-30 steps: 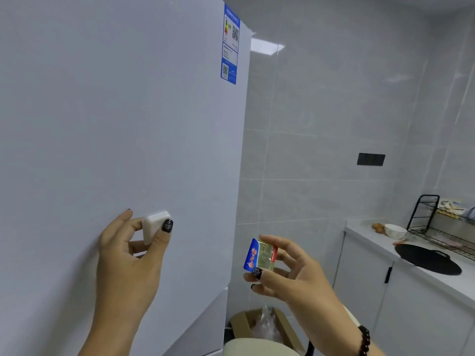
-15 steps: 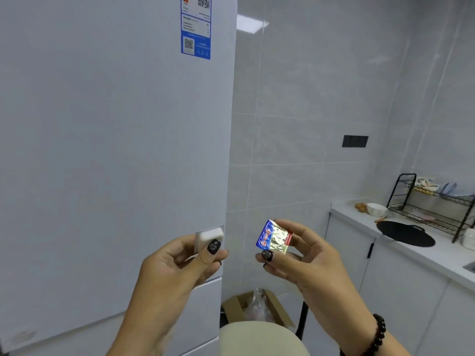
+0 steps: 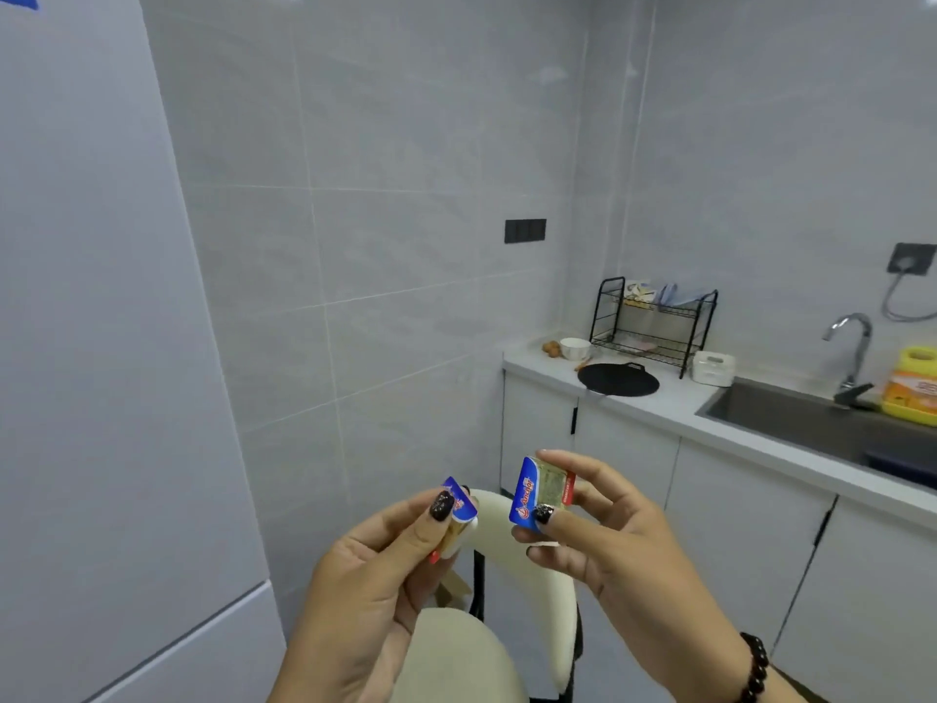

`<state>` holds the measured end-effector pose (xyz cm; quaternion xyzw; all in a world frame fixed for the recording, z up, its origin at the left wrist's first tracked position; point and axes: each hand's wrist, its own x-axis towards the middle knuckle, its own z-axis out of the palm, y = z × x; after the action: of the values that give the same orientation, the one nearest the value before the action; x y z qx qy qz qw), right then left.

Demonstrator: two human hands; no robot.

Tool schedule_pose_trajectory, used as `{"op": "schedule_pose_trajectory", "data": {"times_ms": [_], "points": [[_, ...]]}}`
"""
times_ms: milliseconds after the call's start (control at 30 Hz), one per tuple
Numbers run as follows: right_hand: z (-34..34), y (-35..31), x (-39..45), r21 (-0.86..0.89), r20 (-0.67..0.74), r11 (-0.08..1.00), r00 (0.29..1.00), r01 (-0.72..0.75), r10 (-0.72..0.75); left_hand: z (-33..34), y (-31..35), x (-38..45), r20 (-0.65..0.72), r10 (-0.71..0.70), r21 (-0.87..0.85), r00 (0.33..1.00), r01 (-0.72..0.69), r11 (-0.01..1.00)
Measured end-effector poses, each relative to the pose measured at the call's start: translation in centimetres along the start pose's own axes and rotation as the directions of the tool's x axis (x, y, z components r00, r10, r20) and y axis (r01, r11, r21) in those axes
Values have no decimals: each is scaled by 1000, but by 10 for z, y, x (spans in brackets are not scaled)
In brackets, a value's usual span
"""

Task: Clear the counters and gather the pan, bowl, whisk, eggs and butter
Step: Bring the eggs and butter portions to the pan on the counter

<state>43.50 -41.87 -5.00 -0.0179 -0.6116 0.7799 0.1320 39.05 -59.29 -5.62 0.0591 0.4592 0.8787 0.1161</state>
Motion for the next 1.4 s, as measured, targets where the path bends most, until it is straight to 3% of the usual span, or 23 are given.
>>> {"op": "schedule_pose_trajectory", "data": {"times_ms": [333,500,700,933,1067,1400], "points": [[-128,2,23,-10,-310,999,950,-42,36,87,-106,86,193,-246,54,950,240,969],[-232,-16,55,-23,-427,998,904,-54,39,180,-177,136,231,-363,124,902,343,931],[-367,-46,99,-51,-509,994,859,-97,58,298,-267,189,252,-396,219,883,347,912],[-476,-55,165,-53,-524,994,850,-99,56,365,-334,258,230,-403,223,886,355,908],[-495,-43,209,-43,-472,991,877,-128,92,372,-350,304,216,-374,257,902,317,913],[-518,-22,377,-220,-453,960,890,-174,57,363,-354,464,138,-304,212,942,272,939]]}}
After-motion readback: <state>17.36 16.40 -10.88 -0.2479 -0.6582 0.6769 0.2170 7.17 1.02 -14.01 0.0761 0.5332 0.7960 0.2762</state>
